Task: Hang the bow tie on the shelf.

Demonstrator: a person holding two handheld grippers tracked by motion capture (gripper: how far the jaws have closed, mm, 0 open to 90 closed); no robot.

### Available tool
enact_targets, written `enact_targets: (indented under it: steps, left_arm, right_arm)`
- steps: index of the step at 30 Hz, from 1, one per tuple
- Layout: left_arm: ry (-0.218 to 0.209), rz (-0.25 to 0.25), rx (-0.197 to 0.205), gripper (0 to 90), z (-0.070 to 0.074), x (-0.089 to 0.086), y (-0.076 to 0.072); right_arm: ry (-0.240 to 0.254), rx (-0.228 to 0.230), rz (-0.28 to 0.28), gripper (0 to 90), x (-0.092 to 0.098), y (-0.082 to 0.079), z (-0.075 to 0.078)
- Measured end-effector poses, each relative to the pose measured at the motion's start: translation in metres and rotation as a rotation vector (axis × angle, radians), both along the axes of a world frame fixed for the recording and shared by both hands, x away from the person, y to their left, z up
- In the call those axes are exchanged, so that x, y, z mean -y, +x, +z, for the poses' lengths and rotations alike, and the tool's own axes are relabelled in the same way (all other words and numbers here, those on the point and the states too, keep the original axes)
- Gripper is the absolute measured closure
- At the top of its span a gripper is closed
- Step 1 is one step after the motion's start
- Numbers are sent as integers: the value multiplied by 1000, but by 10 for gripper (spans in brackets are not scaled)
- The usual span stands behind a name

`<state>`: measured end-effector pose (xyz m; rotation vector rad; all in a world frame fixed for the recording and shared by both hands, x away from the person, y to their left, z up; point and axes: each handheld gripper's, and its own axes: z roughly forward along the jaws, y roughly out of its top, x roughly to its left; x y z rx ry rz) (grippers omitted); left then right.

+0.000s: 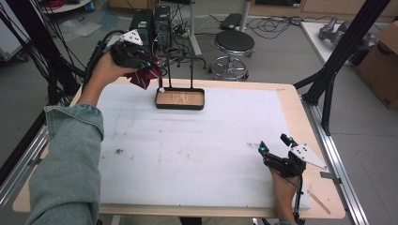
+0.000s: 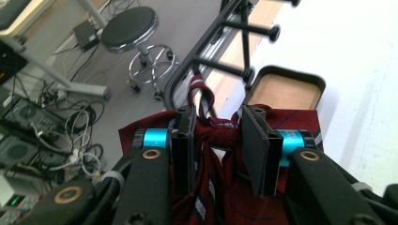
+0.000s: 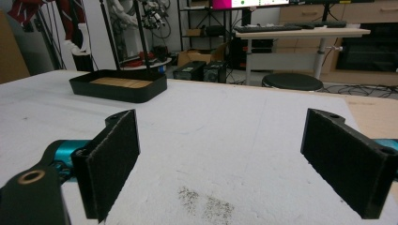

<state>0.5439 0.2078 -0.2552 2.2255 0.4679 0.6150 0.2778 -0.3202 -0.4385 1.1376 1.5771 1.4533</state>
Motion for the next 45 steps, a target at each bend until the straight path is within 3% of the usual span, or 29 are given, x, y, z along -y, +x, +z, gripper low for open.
enact_targets:
  steps: [7,17,29,45]
  left_arm:
    - [7,54,-2,664,-2,-14,-4]
    - [40,133,1,664,-25,-9,3]
    - [69,159,-1,664,-44,6,7]
    - [57,169,-17,629,-47,7,8]
  right_arm:
    - [-5,-1,-1,111,0,0,0]
    - [-6,-1,-1,111,0,0,0]
    - [-6,-1,-1,111,-1,0,0]
    - [-8,-1,-1,111,0,0,0]
